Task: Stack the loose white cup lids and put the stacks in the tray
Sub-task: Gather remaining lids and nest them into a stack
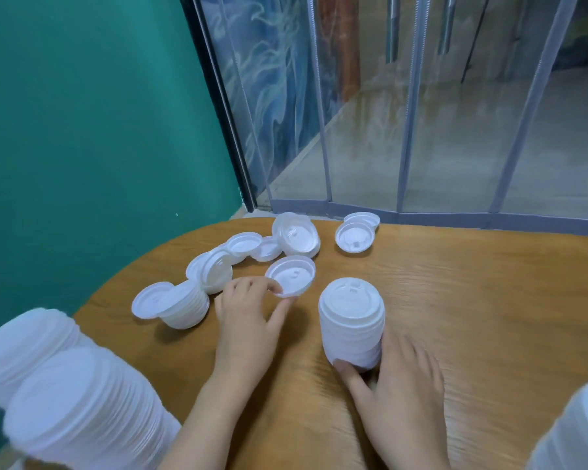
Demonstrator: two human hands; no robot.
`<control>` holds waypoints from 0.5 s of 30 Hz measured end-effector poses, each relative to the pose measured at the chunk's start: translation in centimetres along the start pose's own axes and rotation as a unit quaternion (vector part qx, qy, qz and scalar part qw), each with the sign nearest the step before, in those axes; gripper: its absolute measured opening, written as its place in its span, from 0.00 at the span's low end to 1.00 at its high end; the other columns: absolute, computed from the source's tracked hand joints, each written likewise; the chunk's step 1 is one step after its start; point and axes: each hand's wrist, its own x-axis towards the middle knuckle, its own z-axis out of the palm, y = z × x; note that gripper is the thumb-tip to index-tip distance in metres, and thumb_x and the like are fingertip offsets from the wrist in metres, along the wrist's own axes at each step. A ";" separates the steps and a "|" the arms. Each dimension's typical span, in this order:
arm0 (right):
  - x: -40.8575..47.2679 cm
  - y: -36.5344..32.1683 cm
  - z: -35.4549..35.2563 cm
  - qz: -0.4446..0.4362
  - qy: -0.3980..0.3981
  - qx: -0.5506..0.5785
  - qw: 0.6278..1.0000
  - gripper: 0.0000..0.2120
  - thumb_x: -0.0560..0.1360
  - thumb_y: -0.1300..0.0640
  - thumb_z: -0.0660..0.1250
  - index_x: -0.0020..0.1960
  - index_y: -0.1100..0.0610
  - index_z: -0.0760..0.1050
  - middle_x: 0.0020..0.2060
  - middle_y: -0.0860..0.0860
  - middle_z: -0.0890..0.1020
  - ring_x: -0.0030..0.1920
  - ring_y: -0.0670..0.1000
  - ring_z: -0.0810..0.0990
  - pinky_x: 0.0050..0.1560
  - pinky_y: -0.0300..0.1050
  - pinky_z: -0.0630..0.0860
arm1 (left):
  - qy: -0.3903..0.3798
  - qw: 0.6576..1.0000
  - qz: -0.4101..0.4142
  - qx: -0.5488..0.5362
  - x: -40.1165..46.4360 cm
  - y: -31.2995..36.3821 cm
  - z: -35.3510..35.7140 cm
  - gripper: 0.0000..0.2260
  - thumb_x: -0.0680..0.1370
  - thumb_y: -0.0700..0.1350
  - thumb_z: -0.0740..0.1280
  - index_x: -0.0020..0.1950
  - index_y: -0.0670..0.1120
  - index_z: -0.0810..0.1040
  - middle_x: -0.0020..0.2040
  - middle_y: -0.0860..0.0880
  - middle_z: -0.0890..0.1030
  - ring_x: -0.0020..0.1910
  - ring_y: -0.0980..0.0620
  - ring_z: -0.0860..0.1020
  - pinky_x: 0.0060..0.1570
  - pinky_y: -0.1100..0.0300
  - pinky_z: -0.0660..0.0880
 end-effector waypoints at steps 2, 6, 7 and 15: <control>0.0 -0.1 -0.2 0.005 -0.022 0.000 1.000 0.29 0.66 0.34 0.73 0.59 0.51 0.76 0.46 0.47 0.79 0.55 0.57 0.78 0.62 0.63 0.73 | -0.015 1.000 -0.021 -0.009 -1.8 -0.7 -1.1 0.10 0.80 0.62 0.64 0.48 0.57 0.76 0.47 0.63 0.77 0.53 0.56 0.71 0.57 0.57 0.63; 0.0 -0.3 -0.4 0.016 -0.038 -0.008 0.999 0.28 0.67 0.35 0.74 0.59 0.52 0.76 0.47 0.48 0.79 0.55 0.57 0.77 0.62 0.62 0.73 | -0.042 0.995 -0.079 -0.038 -3.1 -1.1 -2.1 0.16 0.84 0.61 0.55 0.43 0.55 0.72 0.41 0.58 0.77 0.46 0.53 0.74 0.47 0.52 0.70; 0.0 -0.3 -0.5 0.019 -0.040 -0.007 0.999 0.29 0.67 0.35 0.74 0.59 0.52 0.76 0.47 0.48 0.79 0.56 0.57 0.77 0.62 0.62 0.72 | -0.038 0.993 -0.099 -0.059 -3.5 -0.9 -2.2 0.18 0.85 0.61 0.53 0.42 0.53 0.71 0.38 0.56 0.76 0.42 0.52 0.75 0.44 0.52 0.70; 0.1 -0.4 -0.8 0.024 -0.057 -0.013 0.998 0.27 0.68 0.34 0.72 0.57 0.52 0.75 0.48 0.48 0.79 0.57 0.57 0.76 0.62 0.59 0.70 | -0.135 0.934 -0.269 -0.195 -3.0 0.2 -2.3 0.11 0.86 0.48 0.56 0.50 0.44 0.73 0.34 0.51 0.76 0.33 0.57 0.73 0.32 0.69 0.68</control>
